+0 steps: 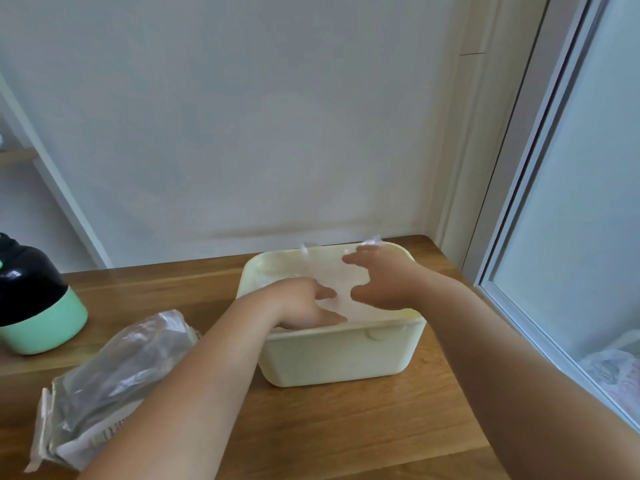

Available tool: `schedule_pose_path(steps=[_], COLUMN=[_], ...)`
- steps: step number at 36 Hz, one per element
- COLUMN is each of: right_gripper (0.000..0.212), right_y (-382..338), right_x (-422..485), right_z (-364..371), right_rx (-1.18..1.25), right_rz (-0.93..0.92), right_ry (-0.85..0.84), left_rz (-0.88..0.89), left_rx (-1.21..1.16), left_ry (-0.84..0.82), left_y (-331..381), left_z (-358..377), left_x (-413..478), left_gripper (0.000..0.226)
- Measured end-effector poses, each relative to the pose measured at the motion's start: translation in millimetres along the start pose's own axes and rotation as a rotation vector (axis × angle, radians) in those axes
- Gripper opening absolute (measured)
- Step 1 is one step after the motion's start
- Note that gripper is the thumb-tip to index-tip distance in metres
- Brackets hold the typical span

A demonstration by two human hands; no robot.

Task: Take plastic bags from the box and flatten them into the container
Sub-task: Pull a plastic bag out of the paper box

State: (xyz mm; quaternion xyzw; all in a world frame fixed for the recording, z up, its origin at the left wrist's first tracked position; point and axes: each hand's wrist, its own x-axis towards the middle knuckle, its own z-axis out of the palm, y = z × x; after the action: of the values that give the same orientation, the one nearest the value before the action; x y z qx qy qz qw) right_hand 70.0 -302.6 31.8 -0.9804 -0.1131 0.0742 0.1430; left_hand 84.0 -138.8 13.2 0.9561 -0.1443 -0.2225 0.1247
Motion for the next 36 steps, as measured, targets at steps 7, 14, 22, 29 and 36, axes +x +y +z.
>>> schedule_pose_path(steps=[7, 14, 22, 29, 36], right_gripper=[0.067, 0.053, 0.048, 0.035, 0.024], right_y=[2, 0, -5, -31, -93], right_x=[13, 17, -2, -20, -26], right_z=[11, 13, -3, 0, 16], right_rx=[-0.058, -0.084, -0.038, 0.141, 0.447], right_rz=[0.196, 0.219, 0.145, 0.041, -0.189], right_ry=[-0.408, -0.393, 0.07, 0.336, 0.442], left_rz=[-0.033, -0.009, 0.054, 0.094, 0.021], left_rx=[0.056, 0.018, -0.298, -0.423, -0.494], left_ry=[-0.135, -0.083, 0.39, 0.679, 0.82], left_y=[-9, -11, -25, -40, -74], left_z=[6, 3, -7, -10, -7], left_x=[16, 15, -14, -57, -120], left_gripper=[0.065, 0.065, 0.038, 0.014, 0.014])
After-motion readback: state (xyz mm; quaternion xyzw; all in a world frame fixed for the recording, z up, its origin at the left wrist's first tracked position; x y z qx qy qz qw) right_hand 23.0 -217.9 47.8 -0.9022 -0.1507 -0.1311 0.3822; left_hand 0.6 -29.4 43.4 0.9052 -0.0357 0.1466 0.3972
